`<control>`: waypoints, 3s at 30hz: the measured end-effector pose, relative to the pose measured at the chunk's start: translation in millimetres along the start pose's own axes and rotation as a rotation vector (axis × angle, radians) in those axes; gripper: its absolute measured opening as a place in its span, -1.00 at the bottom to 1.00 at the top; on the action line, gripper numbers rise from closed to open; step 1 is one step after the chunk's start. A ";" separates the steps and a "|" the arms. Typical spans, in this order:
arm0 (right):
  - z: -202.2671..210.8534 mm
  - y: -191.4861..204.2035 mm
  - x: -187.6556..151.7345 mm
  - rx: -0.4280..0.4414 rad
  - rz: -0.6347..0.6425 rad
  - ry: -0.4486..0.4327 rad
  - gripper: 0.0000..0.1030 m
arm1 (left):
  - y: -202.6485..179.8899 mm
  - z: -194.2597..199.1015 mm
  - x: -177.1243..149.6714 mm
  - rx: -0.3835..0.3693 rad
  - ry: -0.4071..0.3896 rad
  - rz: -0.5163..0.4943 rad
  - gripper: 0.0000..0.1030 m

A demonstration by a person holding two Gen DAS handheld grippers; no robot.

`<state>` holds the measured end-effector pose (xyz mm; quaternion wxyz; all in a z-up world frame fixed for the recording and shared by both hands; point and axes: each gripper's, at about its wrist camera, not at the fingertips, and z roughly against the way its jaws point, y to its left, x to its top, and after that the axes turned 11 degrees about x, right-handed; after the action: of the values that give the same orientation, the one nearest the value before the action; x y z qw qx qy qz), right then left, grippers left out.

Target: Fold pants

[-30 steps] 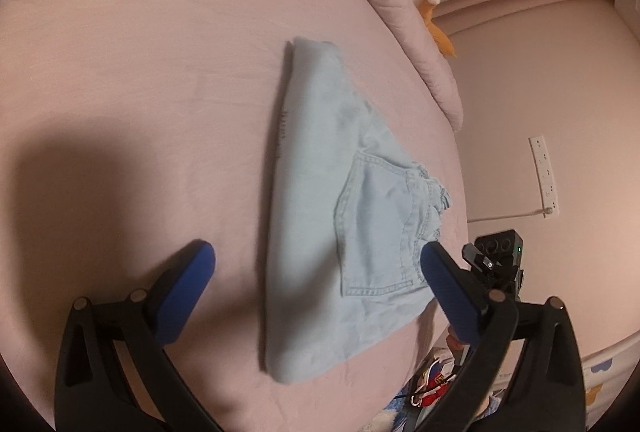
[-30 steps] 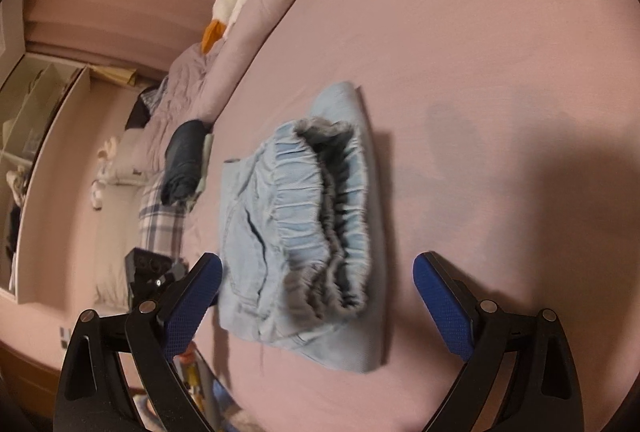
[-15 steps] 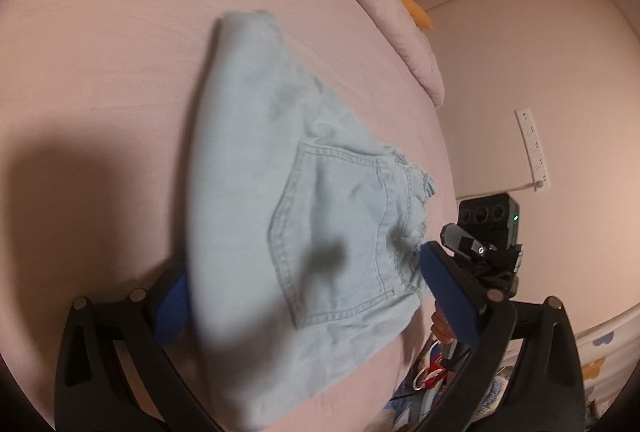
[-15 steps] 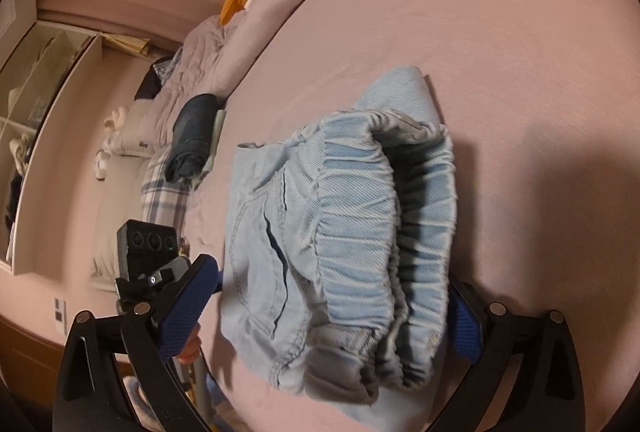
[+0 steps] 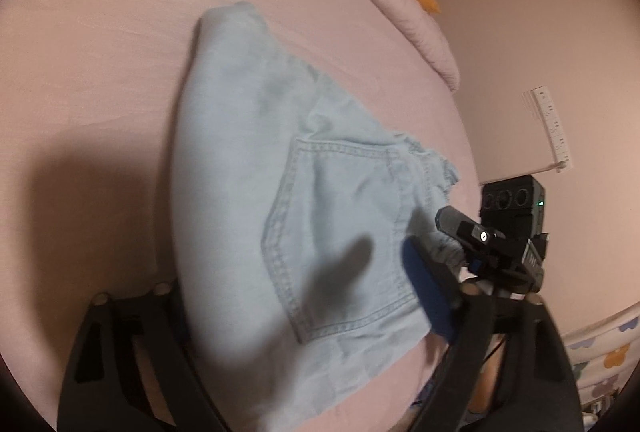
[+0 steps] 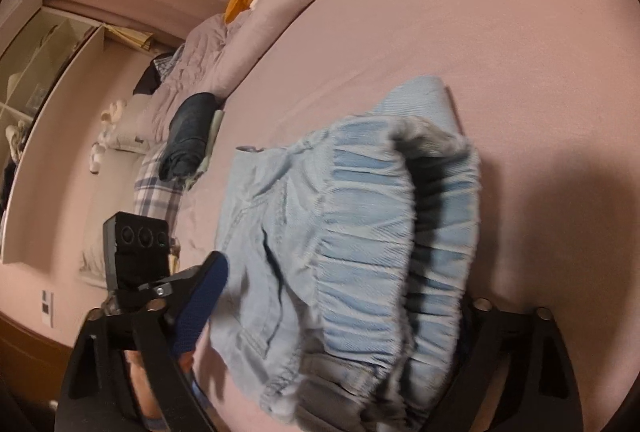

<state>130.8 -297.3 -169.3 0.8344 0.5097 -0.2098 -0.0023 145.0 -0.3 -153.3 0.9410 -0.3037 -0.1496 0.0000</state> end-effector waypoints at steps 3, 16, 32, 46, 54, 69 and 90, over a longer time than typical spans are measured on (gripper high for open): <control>5.4 -5.5 -1.6 0.000 -0.029 -0.019 0.44 | 2.1 1.0 -2.0 0.036 -0.002 0.011 0.22; -6.9 17.5 -9.4 -0.172 0.053 -0.046 0.19 | -18.9 -2.7 -5.3 0.233 -0.039 -0.086 -0.15; -18.1 38.5 -11.5 -0.377 0.199 -0.043 0.05 | -34.7 -15.0 -3.9 0.384 -0.096 -0.193 -0.17; -20.2 64.5 -17.9 -0.455 0.318 -0.090 -0.13 | -39.7 -9.4 -9.3 0.429 -0.139 -0.207 -0.48; -21.2 84.1 -21.5 -0.453 0.384 -0.121 -0.16 | -44.6 4.2 -13.6 0.410 -0.177 -0.207 -0.58; -45.1 122.4 -18.1 -0.393 0.501 -0.122 -0.17 | -31.2 35.2 -12.2 0.434 -0.259 -0.168 -0.58; -101.0 154.9 11.0 -0.300 0.550 -0.120 -0.17 | 3.8 64.9 26.5 0.518 -0.325 -0.139 -0.58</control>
<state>143.9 -139.5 -73.2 0.8557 0.3040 -0.3860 0.1626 152.4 42.2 -98.0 0.9485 -0.0389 -0.3137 0.0222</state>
